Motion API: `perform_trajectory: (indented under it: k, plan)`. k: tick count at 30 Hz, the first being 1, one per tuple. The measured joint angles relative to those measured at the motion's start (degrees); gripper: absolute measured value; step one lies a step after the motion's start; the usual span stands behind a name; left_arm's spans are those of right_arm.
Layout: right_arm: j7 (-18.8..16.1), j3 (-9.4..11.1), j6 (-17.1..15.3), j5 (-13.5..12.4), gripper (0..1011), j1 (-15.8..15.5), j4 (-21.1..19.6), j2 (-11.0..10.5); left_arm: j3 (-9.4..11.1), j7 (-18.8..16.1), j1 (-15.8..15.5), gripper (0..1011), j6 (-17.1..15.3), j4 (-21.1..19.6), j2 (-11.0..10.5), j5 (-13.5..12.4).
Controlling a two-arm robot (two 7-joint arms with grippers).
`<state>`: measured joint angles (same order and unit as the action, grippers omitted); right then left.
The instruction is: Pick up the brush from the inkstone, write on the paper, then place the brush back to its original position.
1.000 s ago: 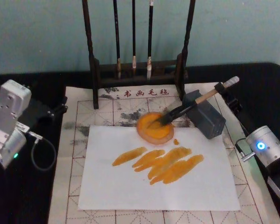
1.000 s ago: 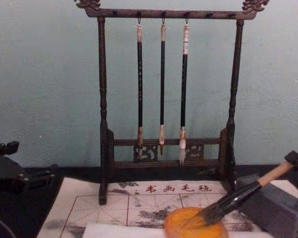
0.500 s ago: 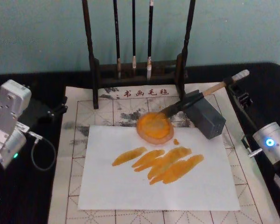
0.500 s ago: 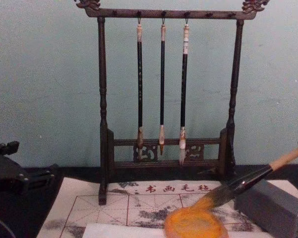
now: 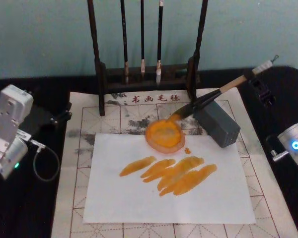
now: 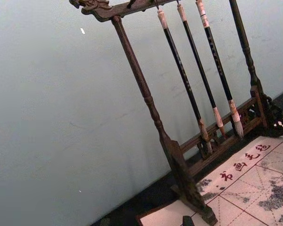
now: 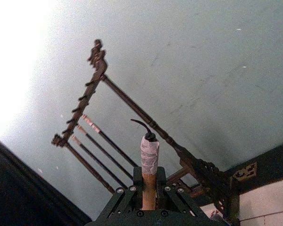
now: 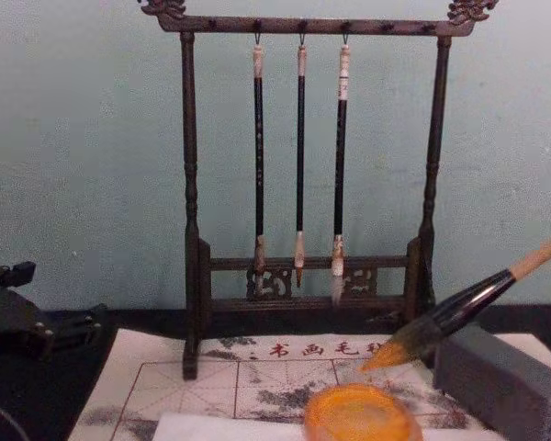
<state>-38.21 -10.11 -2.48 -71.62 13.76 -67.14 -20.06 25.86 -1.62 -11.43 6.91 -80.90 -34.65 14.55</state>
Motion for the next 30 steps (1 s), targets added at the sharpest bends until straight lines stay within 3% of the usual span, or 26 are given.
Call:
perform_trajectory:
  k: [6, 17, 30]
  plan:
    - [0.3, -2.3, 1.5, 3.5, 183, 0.0, -2.1, -3.1, 0.0, 0.0, 0.0, 1001, 0.0, 0.0, 0.0, 0.0]
    - [-0.8, -4.8, 3.4, 6.5, 183, -0.1, -5.6, -7.5, 0.0, 0.0, 0.0, 1001, 0.0, 0.0, 0.0, 0.0]
    - [-1.3, -6.3, 5.8, 10.0, 183, -0.7, -7.8, -9.9, 0.0, 0.0, 0.0, 1001, 0.0, 0.0, 0.0, 0.0]
